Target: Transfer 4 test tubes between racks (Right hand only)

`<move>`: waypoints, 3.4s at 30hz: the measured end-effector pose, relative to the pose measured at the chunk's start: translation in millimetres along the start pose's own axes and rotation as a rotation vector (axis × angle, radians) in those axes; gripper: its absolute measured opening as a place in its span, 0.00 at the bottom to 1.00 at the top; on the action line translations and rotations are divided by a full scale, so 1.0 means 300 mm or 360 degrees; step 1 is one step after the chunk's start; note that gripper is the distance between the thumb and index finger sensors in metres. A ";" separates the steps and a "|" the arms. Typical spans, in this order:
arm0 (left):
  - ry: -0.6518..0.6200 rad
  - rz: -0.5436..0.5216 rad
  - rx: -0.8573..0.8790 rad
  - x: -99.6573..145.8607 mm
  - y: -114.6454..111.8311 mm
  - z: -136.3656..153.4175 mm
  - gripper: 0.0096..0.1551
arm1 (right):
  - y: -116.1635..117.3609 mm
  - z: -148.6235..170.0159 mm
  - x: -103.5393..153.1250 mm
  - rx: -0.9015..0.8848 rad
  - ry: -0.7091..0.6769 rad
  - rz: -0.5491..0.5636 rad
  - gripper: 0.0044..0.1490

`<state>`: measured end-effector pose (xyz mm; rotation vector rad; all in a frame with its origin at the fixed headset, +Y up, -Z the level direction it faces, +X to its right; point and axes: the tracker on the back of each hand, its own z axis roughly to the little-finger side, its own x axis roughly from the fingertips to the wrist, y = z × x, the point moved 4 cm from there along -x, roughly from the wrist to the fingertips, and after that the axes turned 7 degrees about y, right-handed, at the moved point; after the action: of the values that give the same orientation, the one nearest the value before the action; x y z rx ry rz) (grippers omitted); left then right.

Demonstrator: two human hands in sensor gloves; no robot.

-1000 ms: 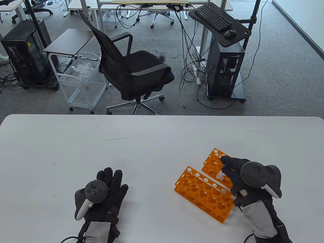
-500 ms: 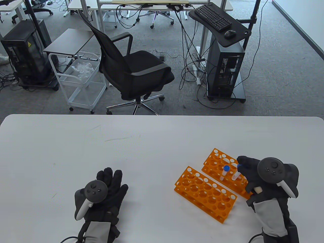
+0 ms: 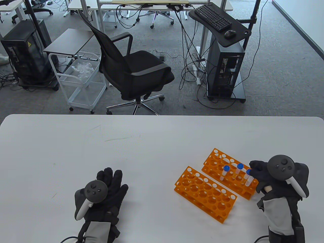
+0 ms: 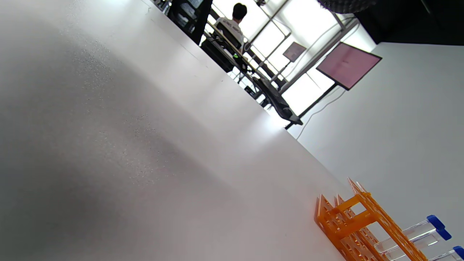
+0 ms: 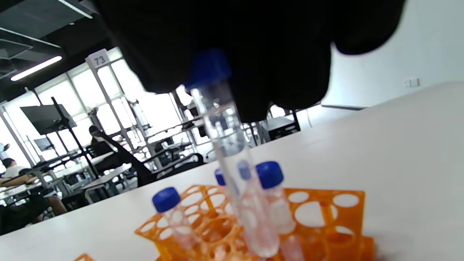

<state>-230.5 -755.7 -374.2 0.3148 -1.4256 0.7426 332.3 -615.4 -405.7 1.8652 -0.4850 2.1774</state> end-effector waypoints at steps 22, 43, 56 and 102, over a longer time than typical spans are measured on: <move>0.0000 0.0000 0.0000 0.000 0.000 0.000 0.40 | 0.064 0.067 -0.033 0.0072 0.0168 -0.0185 0.29; 0.0000 0.0000 0.0000 0.000 0.000 0.000 0.40 | 0.123 0.124 -0.058 0.0093 0.0322 -0.0278 0.29; 0.0000 0.0000 0.0000 0.000 0.000 0.000 0.40 | 0.173 0.136 -0.073 0.0113 0.0360 -0.0367 0.29; 0.0023 -0.0045 -0.0024 -0.001 0.001 0.008 0.40 | 0.086 0.259 0.095 0.0088 -0.0079 0.0402 0.37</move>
<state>-232.4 -757.0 -374.1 0.3168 -1.4097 0.7096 388.5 -670.9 -369.8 1.9859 -0.7127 2.3267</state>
